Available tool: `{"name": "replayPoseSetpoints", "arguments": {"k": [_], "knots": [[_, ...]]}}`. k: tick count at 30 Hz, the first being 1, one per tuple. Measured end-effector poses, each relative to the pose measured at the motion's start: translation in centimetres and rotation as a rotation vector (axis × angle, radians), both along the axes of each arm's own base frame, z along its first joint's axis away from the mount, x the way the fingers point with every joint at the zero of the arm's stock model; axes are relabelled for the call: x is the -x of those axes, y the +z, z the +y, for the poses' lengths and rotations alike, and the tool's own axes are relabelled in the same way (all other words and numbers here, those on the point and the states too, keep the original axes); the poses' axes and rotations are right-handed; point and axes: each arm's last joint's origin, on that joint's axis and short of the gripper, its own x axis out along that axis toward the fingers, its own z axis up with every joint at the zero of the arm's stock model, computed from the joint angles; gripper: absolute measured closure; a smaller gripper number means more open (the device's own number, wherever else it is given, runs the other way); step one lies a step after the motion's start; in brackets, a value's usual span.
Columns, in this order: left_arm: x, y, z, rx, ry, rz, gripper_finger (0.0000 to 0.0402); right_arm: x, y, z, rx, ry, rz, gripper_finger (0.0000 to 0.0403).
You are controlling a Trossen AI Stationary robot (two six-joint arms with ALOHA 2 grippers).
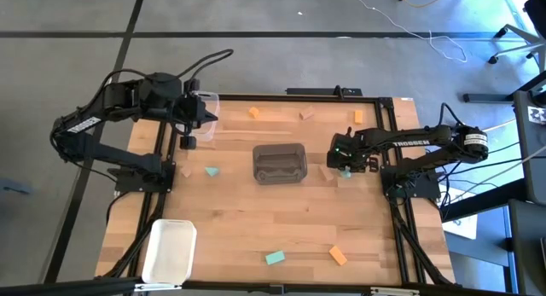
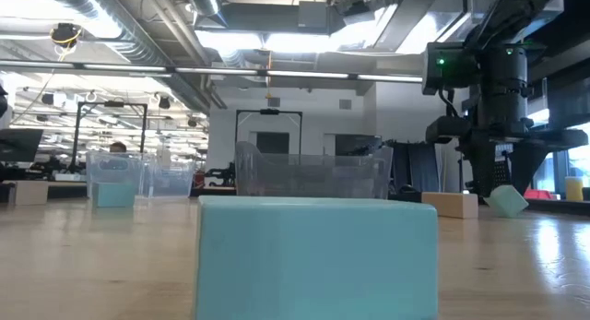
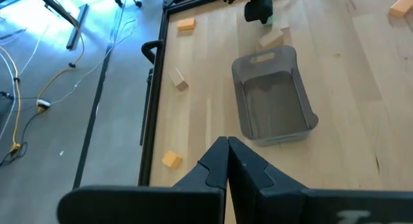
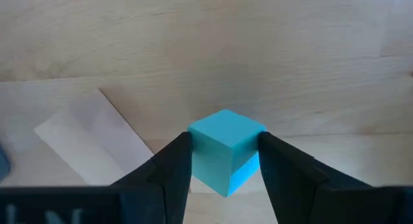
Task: Sort & place blocks by color
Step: Put the top right light blue block into the black transparent bin
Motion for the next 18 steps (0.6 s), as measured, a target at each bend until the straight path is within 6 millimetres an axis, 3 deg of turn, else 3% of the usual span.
{"name": "replayPoseSetpoints", "arguments": {"k": [12,18], "knots": [[0.00,0.00,0.00,0.001,0.000,0.000,0.0401,-0.14,-0.04,-0.01,0.001,0.060,-0.021,0.0234],[0.00,-0.01,0.00,0.001,0.000,0.000,0.0401,0.18,-0.02,-0.08,0.133,0.072,0.049,0.0234]]}}
